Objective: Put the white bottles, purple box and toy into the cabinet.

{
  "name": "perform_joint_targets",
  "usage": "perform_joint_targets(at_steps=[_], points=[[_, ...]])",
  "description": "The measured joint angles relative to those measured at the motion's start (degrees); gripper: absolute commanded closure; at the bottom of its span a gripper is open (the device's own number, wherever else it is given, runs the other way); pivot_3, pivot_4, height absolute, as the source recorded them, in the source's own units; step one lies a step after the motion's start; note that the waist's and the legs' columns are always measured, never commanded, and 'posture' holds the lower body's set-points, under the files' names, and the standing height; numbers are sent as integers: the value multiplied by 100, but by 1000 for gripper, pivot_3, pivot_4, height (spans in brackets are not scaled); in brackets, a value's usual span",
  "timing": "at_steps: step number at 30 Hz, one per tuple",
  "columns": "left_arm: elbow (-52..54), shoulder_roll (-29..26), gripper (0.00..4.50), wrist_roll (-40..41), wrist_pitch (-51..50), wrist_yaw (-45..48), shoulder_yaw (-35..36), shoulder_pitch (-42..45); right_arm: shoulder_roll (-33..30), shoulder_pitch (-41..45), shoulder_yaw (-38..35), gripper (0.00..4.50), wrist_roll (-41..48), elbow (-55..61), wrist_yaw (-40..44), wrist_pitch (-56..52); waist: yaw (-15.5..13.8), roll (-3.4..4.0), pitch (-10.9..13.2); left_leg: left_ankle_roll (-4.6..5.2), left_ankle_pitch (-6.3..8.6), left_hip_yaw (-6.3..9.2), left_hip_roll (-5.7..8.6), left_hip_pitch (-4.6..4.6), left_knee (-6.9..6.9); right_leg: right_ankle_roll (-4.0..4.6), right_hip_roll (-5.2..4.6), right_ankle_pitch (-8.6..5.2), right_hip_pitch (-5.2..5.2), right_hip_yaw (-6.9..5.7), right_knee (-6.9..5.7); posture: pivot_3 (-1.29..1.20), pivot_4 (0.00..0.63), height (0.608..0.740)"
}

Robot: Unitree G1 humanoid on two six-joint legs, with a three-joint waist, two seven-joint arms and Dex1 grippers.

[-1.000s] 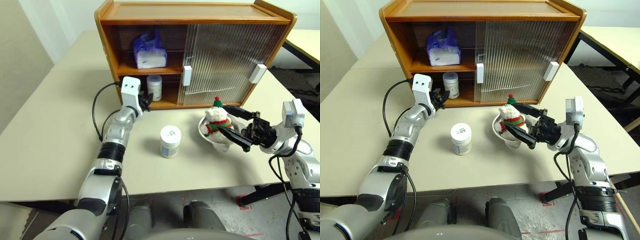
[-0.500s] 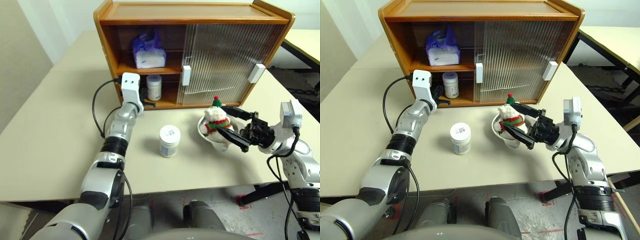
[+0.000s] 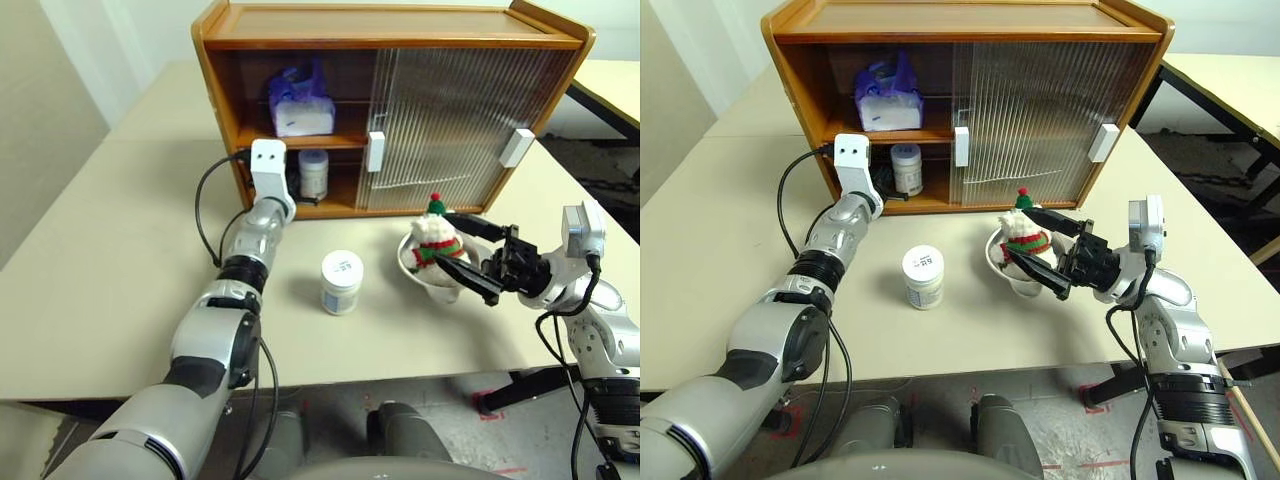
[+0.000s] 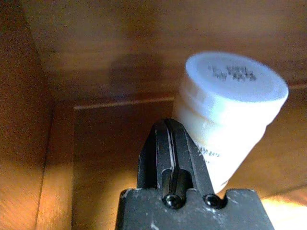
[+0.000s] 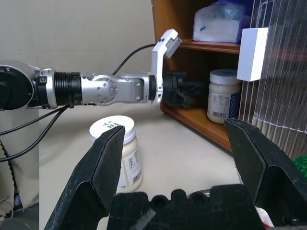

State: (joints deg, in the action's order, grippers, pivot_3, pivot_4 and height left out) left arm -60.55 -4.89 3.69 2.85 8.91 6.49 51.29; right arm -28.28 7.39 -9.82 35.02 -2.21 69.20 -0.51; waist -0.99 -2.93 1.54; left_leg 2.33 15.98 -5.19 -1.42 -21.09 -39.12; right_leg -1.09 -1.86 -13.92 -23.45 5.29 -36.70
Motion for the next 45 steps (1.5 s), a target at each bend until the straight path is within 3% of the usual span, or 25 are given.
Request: perform_joint_targets(at_steps=[16,28,31,41,45], points=[[-804,223,4465,-170,186,483,-207,581,-25,-77,-2,0,5,197,-109,-2,12,0,0,2,-1,16,36,-9,0,-6,-2,-3,-2,1,3,11,0,740],[-702,320,4465,-167,278,870,-271,401,-31,-170,-17,0,9,222,-155,-3,34,0,0,2,-2,20,39,-8,0,-7,-3,-4,-1,3,0,29,0,740],[-104,201,3905,-146,422,1236,-327,-110,-12,-151,-22,0,18,213,-170,-3,60,1,-1,1,-1,21,36,-7,0,-6,-3,-4,-2,6,-4,37,0,740],[3510,-787,56,459,-125,2865,-502,-2284,146,-55,-83,0,16,105,-472,-44,105,14,-11,3,-2,10,1,3,-1,-2,-5,-5,1,9,-13,50,0,740],[4530,-1481,56,1004,-563,3828,-518,-3153,151,-74,-105,0,6,-7,-501,-45,150,16,-12,3,-2,3,-5,14,-1,3,-7,-6,5,6,-17,58,0,740]])
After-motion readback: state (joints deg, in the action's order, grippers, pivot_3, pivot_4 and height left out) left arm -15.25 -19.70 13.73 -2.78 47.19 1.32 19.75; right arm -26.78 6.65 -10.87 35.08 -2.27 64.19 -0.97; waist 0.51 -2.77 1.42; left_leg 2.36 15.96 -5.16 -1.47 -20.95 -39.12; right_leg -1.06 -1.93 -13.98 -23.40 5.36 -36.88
